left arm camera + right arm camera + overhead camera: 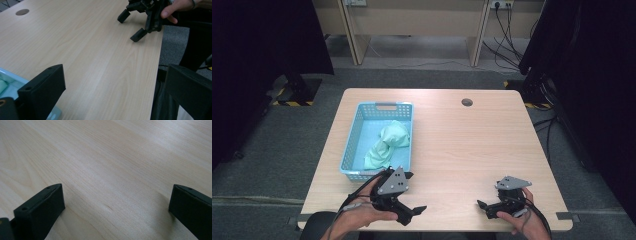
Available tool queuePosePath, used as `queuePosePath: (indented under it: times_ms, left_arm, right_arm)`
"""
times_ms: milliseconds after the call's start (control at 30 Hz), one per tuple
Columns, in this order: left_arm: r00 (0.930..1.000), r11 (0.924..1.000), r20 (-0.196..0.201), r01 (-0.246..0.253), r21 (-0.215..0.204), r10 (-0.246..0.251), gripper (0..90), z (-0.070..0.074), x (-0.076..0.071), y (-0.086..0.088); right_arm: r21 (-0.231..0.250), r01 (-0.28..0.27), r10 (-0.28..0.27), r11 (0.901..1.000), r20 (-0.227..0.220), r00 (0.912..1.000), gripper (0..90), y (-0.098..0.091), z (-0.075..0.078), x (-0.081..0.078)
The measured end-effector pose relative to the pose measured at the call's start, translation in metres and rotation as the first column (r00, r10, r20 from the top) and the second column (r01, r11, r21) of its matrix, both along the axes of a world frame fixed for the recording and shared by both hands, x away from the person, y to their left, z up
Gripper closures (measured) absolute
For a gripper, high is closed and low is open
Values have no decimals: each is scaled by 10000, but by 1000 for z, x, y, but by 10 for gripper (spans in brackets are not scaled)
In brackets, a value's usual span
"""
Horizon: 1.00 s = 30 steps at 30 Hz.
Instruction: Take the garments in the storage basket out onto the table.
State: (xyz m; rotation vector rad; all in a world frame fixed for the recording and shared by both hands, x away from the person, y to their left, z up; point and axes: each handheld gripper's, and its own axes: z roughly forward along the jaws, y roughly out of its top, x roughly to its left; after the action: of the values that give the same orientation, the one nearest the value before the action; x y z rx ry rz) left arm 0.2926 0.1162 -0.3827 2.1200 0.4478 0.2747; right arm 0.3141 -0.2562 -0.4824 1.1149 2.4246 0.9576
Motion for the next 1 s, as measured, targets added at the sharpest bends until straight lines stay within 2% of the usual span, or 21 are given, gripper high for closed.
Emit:
queuePosePath:
  times_ms: [267, 533, 1000]
  left_arm:
    - [9993, 9993, 35, -374, -26, 374, 25, 9, 9, 4]
    - [9984, 9987, 243, -512, 43, 511, 27, 18, 16, 0]
    - [9949, 9950, 151, -1000, -3, 1000, 28, 22, 27, 8]
  right_arm:
    - [-2, 1, -1, 10000, 1, 10000, 3, 0, 0, 0]
    - [-15, -13, 13, 10000, 20, 10000, 3, 0, 0, 0]
    - [-8, 9, -9, 10000, 8, 10000, 3, 0, 0, 0]
